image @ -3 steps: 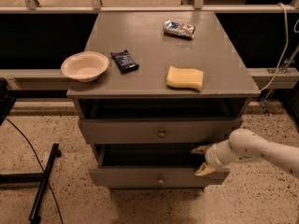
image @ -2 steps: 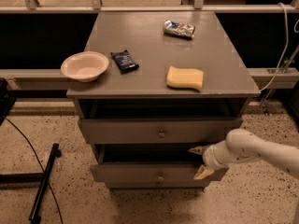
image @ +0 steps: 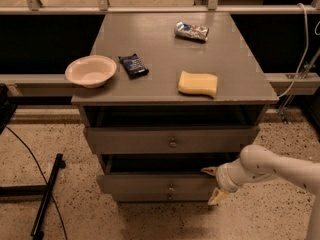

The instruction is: Open middle drawer

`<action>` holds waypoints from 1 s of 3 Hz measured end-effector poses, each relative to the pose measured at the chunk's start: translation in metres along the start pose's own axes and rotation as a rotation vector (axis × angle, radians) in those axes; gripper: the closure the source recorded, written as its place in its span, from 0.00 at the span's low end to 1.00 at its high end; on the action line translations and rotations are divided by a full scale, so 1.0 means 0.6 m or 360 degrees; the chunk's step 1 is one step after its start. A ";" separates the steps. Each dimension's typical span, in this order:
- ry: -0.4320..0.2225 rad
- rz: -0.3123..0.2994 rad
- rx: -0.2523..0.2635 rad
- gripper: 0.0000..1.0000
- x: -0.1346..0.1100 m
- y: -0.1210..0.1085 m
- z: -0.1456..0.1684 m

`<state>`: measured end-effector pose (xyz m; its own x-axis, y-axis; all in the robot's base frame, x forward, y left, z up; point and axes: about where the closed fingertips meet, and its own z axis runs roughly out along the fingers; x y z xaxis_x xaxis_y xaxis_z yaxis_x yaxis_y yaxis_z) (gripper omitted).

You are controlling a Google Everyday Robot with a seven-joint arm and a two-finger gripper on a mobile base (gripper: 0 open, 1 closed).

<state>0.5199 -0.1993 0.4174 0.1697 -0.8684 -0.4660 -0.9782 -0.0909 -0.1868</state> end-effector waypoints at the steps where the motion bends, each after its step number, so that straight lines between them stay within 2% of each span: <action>1: -0.0012 0.0023 -0.0052 0.26 0.008 0.021 0.013; 2: -0.0053 0.0028 -0.0097 0.25 0.000 0.050 -0.001; 3: -0.0072 -0.0009 -0.0148 0.25 -0.028 0.083 -0.029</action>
Offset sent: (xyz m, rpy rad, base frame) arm -0.0517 -0.0091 0.0066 0.0477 0.0941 0.0347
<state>0.4664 -0.1976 0.4312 0.1784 -0.8450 -0.5041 -0.9838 -0.1424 -0.1093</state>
